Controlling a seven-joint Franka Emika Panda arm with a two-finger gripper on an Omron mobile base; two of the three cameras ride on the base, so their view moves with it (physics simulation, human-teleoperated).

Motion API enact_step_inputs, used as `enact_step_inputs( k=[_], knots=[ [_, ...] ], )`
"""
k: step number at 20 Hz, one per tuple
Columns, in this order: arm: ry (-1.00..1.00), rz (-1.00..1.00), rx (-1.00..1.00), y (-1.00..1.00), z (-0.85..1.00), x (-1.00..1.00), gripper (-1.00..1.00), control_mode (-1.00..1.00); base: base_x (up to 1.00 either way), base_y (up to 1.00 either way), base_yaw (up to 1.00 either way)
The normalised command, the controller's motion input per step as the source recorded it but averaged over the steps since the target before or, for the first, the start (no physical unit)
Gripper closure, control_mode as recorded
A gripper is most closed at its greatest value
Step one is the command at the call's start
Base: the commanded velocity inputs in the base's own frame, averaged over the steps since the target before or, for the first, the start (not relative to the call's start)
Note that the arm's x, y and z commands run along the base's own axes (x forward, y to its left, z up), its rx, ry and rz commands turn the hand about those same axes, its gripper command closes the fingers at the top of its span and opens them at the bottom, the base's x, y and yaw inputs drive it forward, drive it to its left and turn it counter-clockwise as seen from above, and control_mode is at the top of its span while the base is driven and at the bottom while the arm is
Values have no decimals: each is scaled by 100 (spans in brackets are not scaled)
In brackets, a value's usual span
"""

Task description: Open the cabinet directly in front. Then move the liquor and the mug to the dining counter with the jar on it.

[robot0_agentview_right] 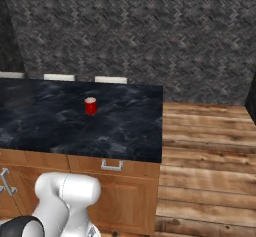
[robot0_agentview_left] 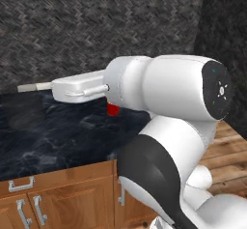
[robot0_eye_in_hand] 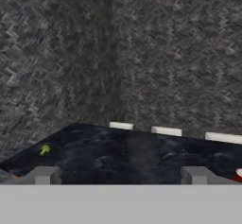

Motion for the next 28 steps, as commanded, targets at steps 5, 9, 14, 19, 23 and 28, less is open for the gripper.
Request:
enact_step_inputs(
  k=[5,9,14,19,23,28],
  knots=[
    [0,-9,-2,-58,-100,24,-100,-100,0,0,0],
    [0,-6,-4,-60,-100,23,-100,-100,0,0,0],
    [1,-2,-1,-26,-46,4,-100,-100,0,0,0],
    [1,0,0,0,0,2,-100,-100,0,0,0],
    [23,0,0,0,0,19,-100,-100,0,0,0],
    [29,0,0,0,0,0,-100,-100,0,0,0]
  ],
)
